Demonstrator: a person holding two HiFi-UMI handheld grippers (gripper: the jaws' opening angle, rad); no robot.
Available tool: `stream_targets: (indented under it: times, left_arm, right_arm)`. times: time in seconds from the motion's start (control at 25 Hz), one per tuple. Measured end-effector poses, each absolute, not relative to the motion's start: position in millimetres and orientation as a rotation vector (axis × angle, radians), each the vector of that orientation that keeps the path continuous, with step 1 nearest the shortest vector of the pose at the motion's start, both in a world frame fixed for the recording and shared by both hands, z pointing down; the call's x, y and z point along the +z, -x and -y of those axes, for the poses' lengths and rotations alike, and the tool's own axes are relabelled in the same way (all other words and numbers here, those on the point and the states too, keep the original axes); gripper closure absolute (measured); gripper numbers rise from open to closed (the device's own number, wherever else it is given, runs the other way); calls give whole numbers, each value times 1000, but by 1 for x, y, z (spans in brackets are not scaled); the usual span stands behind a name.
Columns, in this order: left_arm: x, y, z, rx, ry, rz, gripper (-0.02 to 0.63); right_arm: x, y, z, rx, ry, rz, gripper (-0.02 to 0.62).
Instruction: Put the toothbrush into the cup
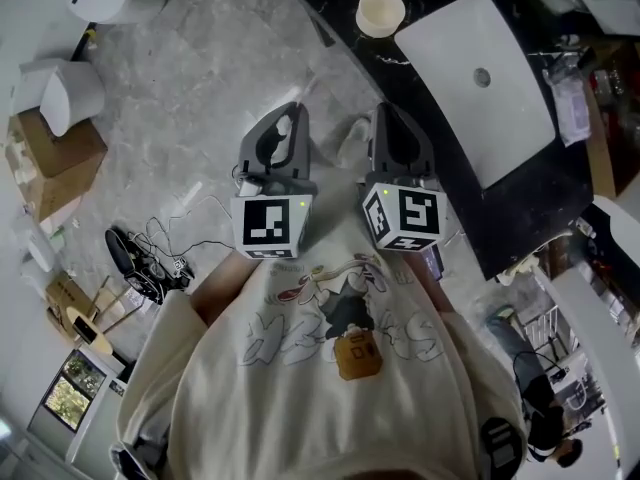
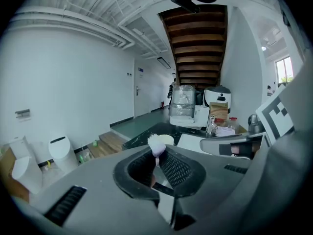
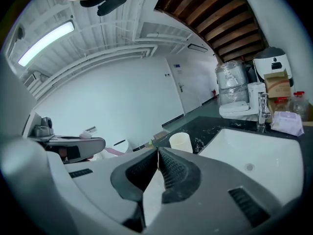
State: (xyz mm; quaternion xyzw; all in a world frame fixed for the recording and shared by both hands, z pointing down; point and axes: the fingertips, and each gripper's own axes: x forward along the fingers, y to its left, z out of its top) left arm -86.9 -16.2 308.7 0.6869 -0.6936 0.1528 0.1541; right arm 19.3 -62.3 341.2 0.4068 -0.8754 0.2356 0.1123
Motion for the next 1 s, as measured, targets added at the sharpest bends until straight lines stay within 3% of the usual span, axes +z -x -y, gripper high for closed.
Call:
stream_targets:
  times: [1.0]
  left_arm:
    - [293, 104, 145, 407, -2256, 1695, 574]
  right_arm:
    - [332, 7, 154, 645, -1481, 2420, 572]
